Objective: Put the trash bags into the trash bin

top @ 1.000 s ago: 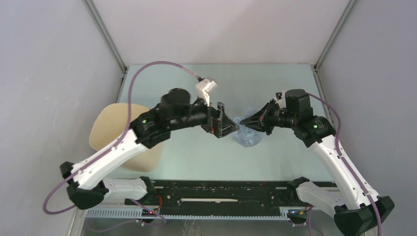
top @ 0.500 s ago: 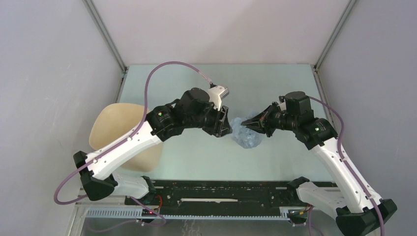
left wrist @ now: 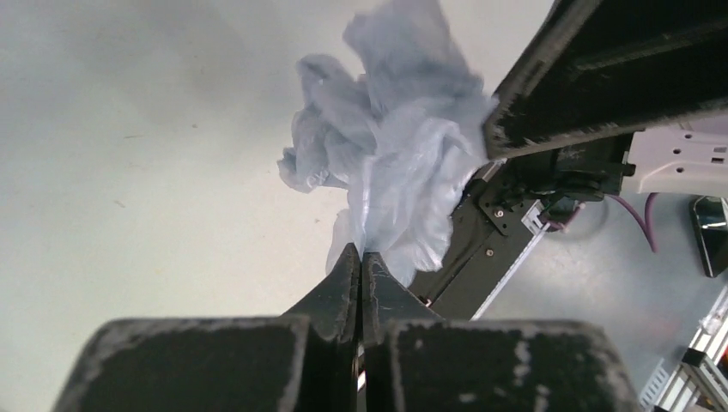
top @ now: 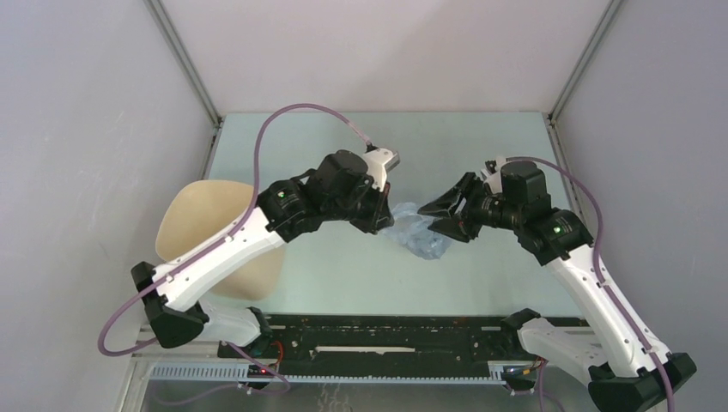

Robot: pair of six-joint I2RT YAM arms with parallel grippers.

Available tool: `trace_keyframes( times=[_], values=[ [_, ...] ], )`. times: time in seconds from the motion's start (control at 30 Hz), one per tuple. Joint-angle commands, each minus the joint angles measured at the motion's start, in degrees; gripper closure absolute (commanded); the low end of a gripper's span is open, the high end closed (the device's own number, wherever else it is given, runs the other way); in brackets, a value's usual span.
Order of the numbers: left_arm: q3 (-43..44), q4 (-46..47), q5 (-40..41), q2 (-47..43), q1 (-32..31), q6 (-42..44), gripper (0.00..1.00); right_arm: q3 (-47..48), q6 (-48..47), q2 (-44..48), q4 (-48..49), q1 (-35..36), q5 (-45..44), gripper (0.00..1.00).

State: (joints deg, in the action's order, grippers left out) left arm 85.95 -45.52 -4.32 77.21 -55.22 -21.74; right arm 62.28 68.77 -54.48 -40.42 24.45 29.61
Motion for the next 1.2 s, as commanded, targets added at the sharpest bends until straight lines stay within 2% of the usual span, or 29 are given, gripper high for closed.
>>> trace_keyframes(
  times=[0.0, 0.13, 0.23, 0.33, 0.57, 0.7, 0.83, 1.07, 1.17],
  values=[
    [-1.16, 2.03, -3.24, -5.76, 4.78, 1.26, 1.0, 0.85, -18.93, 2.37, -2.57, 0.24, -2.36, 0.29],
    [-7.43, 10.14, -12.65, -10.27, 9.65, -3.94, 1.0, -0.34, -30.29, 1.55, -7.76, 0.34, -5.12, 0.19],
    [-11.41, 17.16, -18.31, -12.75, 11.9, -9.76, 1.0, -3.59, -31.47, 1.1, -3.39, 0.65, -1.76, 0.17],
    [-12.58, 19.87, -20.49, -12.57, 14.34, -18.16, 1.0, -6.24, -31.4, 0.88, 3.08, 3.83, -1.21, 0.15],
    [-8.51, 16.39, -18.45, -10.51, 17.11, -31.38, 1.0, -4.01, -30.62, -0.16, 13.12, 13.54, -6.4, 0.14],
    [-7.99, 11.65, -13.74, -10.06, 17.08, -39.54, 1.0, 0.23, -32.97, -0.1, 13.7, 20.61, -17.39, 0.13],
    [-9.06, 11.16, -12.13, -10.37, 17.06, -45.54, 1.0, 3.42, -36.86, -1.35, 12.36, 28.68, -34.2, 0.09],
    [-9.65, 10.12, -10.98, -9.63, 17.01, -52.64, 1.0, 16.24, -51.93, -13.44, 5.06, 45.05, -67.95, 0.07],
    [-9.9, 10.68, -12.26, -9.19, 17.01, -53.77, 1.0, 21.47, -54.93, -19.68, 1.63, 47.59, -76.62, 0.07]
  ],
)
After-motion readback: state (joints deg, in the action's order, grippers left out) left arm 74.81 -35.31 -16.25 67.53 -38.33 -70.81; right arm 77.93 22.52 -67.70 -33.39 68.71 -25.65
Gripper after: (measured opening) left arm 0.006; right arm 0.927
